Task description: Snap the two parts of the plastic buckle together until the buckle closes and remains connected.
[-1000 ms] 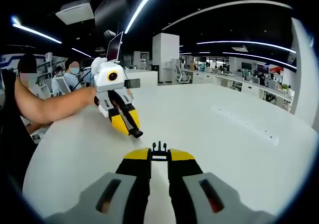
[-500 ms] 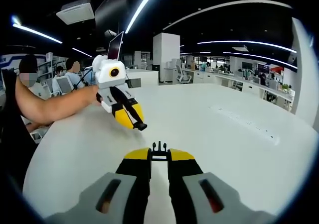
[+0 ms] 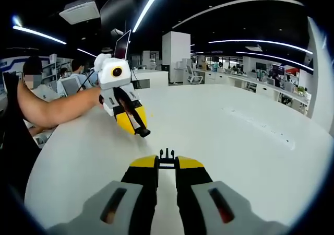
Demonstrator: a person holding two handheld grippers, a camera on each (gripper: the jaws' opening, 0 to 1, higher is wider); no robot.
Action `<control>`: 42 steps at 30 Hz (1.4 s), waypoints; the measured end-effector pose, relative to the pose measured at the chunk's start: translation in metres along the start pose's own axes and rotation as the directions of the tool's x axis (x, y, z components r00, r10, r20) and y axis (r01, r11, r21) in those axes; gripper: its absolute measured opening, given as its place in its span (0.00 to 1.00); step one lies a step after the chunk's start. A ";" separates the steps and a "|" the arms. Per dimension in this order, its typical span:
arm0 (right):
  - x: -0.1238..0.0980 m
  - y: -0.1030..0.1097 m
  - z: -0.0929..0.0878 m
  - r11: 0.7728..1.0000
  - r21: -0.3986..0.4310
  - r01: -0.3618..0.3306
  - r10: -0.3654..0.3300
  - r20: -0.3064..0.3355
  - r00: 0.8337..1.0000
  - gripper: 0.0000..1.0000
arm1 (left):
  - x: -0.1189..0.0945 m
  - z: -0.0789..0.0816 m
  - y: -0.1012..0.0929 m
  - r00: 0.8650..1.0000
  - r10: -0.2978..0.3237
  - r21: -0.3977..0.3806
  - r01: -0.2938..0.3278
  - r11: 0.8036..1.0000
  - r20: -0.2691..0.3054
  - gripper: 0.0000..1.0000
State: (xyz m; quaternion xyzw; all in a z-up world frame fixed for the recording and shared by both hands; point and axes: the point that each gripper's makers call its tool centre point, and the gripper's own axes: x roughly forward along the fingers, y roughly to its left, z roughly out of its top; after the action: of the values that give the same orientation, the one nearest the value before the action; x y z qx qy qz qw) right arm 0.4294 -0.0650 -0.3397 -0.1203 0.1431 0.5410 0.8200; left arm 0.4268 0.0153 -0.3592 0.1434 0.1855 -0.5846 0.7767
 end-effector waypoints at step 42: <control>-0.003 0.031 -0.011 0.984 -0.058 -0.171 0.170 -0.026 0.985 0.10 | -0.008 0.000 -0.023 0.991 -0.134 -0.001 0.134 0.991 -0.015 0.10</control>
State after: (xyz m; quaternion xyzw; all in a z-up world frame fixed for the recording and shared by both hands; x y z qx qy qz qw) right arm 0.3984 -0.0594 -0.3500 -0.1379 0.1452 0.6121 0.7650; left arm 0.4030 0.0159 -0.3559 0.1350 0.2006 -0.6344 0.7343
